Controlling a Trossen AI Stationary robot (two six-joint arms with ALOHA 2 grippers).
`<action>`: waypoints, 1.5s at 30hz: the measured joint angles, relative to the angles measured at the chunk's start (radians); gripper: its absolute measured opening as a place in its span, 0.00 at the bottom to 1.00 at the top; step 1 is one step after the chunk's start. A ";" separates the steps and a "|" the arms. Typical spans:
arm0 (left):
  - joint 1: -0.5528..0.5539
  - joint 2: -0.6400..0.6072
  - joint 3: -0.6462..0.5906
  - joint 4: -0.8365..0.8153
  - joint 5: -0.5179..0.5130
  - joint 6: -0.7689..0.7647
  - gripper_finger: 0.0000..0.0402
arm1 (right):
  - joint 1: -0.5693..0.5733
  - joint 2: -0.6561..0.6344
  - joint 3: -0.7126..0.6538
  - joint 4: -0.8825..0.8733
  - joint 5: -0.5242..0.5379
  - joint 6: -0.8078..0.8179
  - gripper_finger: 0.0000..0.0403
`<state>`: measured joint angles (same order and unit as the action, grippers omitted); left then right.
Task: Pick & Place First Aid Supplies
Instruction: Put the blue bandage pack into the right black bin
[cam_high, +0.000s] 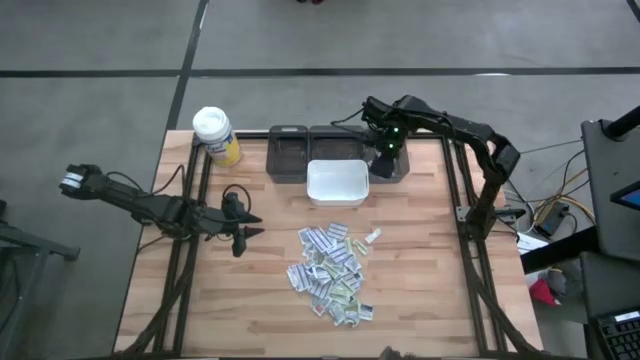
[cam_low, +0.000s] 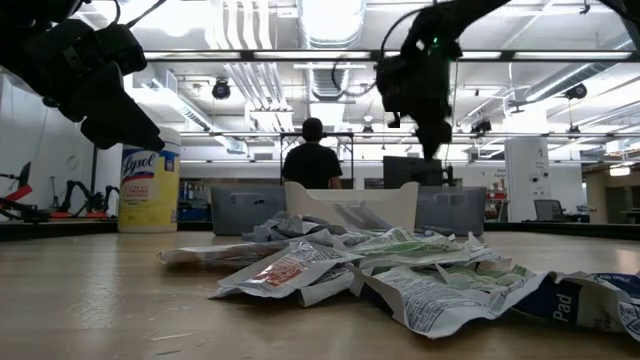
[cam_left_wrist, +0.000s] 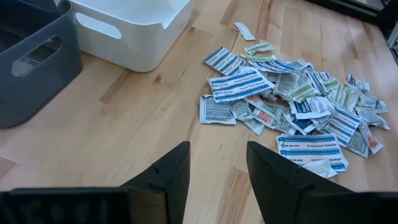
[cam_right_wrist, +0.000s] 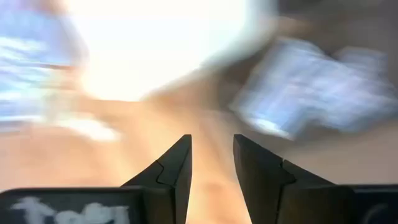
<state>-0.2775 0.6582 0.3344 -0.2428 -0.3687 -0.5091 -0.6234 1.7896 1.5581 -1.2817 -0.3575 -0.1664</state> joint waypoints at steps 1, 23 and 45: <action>0.000 0.000 0.000 0.000 0.000 0.000 0.40 | 0.011 -0.017 -0.004 0.002 -0.082 0.008 0.27; 0.000 0.000 0.000 -0.001 0.000 0.003 0.40 | 0.527 -0.123 -0.025 0.120 -0.012 0.182 0.17; 0.000 0.021 0.000 -0.003 0.000 0.004 0.40 | 0.593 0.167 -0.025 0.295 0.179 0.254 0.29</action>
<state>-0.2775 0.6788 0.3340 -0.2462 -0.3683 -0.5049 -0.0307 1.9562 1.5330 -0.9870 -0.1790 0.0872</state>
